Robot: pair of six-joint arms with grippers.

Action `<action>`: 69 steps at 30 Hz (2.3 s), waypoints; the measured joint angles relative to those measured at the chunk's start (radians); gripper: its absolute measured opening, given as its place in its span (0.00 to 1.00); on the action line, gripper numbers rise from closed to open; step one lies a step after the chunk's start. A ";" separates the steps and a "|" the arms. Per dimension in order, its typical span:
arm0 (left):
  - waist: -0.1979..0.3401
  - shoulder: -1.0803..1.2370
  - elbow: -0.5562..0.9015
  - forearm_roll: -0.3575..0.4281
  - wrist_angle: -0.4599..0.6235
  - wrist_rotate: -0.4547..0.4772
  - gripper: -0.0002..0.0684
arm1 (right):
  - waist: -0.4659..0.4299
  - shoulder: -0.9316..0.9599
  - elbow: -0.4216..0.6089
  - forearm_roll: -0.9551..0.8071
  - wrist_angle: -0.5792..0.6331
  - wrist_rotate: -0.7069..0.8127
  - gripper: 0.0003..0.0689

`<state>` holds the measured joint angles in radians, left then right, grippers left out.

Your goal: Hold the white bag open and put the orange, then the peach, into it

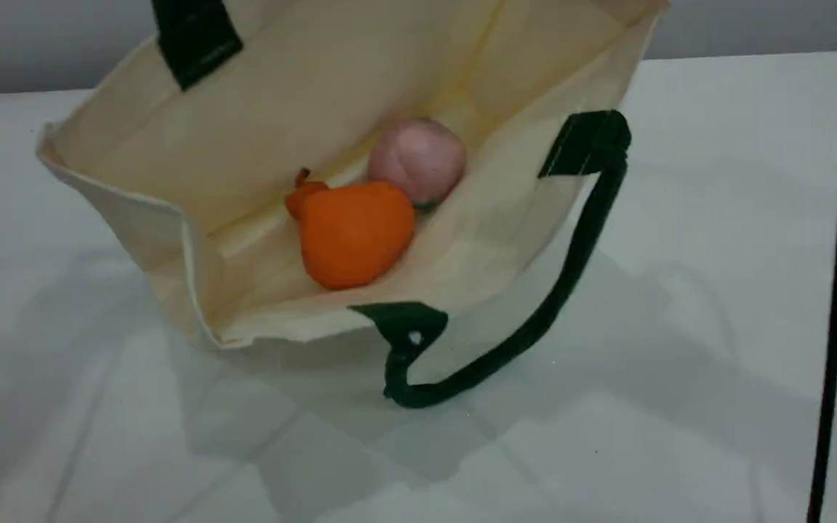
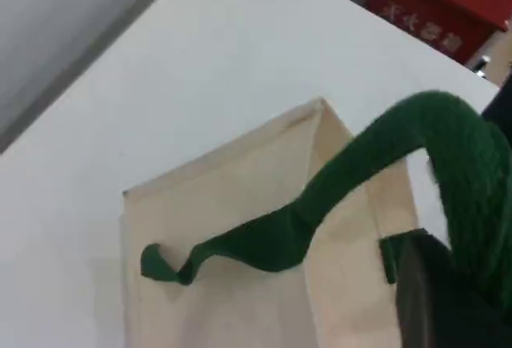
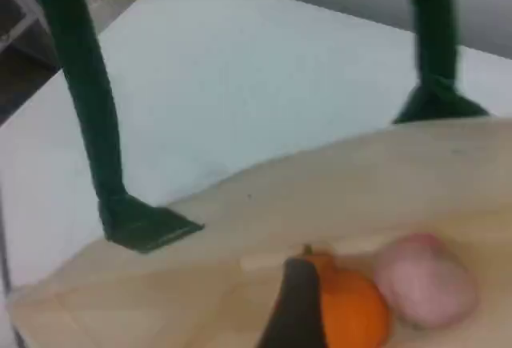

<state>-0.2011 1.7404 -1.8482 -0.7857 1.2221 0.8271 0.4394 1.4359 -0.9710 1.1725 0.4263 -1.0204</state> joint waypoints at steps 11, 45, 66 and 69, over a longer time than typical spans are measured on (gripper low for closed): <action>-0.001 0.006 0.002 -0.010 0.000 0.002 0.09 | -0.235 -0.177 -0.001 -0.132 0.257 0.126 0.84; -0.033 0.401 0.011 -0.056 -0.007 0.003 0.10 | -0.312 -0.492 -0.004 -0.314 0.368 0.288 0.75; -0.031 0.410 0.013 0.140 -0.001 -0.133 0.72 | -0.312 -0.521 -0.004 -0.423 0.404 0.345 0.75; -0.030 0.392 0.013 0.140 -0.001 -0.133 0.75 | -0.312 -0.539 -0.004 -0.460 0.439 0.383 0.75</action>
<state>-0.2313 2.1324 -1.8348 -0.6458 1.2215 0.6942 0.1272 0.8968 -0.9749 0.7126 0.8654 -0.6373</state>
